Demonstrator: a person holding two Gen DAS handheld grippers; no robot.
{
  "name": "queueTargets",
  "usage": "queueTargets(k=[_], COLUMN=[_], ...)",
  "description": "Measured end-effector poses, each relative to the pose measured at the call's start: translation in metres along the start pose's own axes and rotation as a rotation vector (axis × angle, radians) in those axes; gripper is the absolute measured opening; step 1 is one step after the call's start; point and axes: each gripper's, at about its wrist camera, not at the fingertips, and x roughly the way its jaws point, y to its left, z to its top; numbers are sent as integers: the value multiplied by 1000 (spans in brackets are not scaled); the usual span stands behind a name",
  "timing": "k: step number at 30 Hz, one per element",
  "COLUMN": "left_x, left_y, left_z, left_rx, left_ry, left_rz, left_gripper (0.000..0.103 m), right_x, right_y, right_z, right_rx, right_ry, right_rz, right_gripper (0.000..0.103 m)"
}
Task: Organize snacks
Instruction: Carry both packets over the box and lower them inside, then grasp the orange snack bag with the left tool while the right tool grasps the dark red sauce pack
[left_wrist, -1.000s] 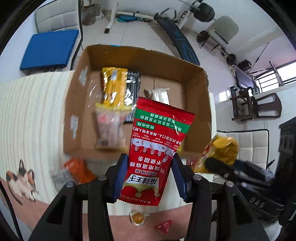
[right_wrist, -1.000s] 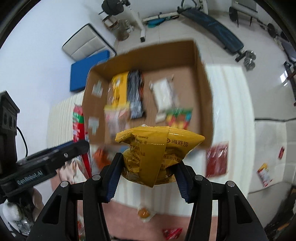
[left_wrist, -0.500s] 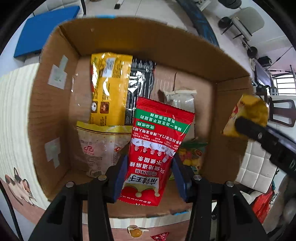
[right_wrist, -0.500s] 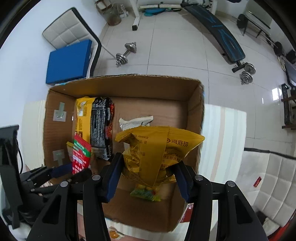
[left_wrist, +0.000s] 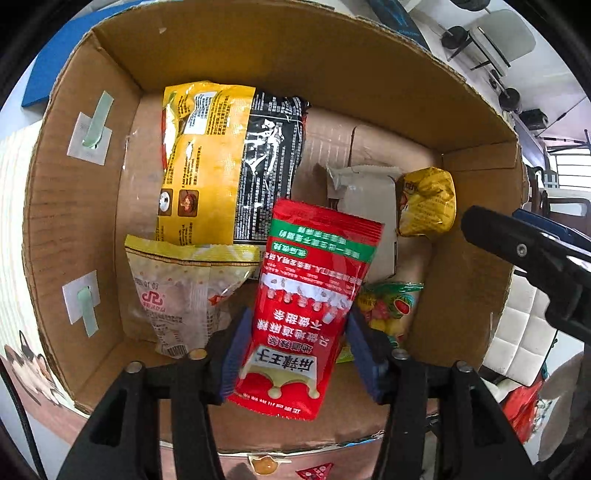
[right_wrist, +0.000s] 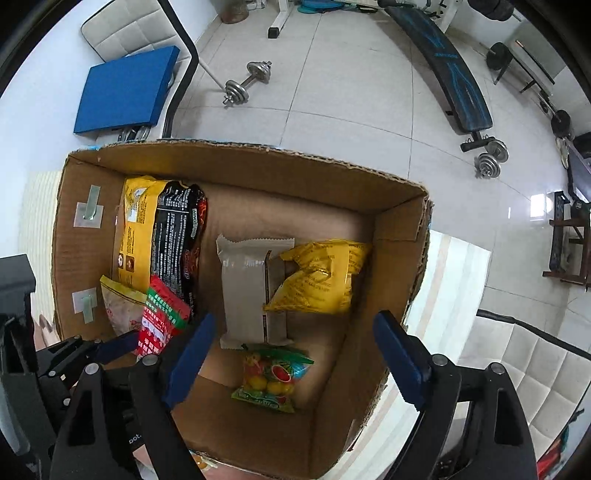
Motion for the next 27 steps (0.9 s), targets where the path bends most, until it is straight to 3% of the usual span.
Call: queueTargets(k=[1, 2, 10, 19, 27], left_x=[-1, -4, -30, -99, -120], left_y=[2, 3, 10, 13, 23], left_z=[0, -1, -12, -62, -85], left_rx=[0, 2, 6, 61, 28], left_ry=[-7, -19, -64, -376, -462], left_rz=[2, -4, -30, 79, 117], left_gripper=[83, 89, 89, 89, 89], right_x=[-2, -3, -28, -67, -70], right_y=[-1, -1, -3, 4, 19], right_z=[-1, -2, -20, -85, -145], right_rx=[9, 12, 48, 118, 139], right_ry=[-5, -12, -78, -254, -308], right_rz=[2, 3, 42, 106, 116], right_gripper=[90, 91, 91, 91, 91])
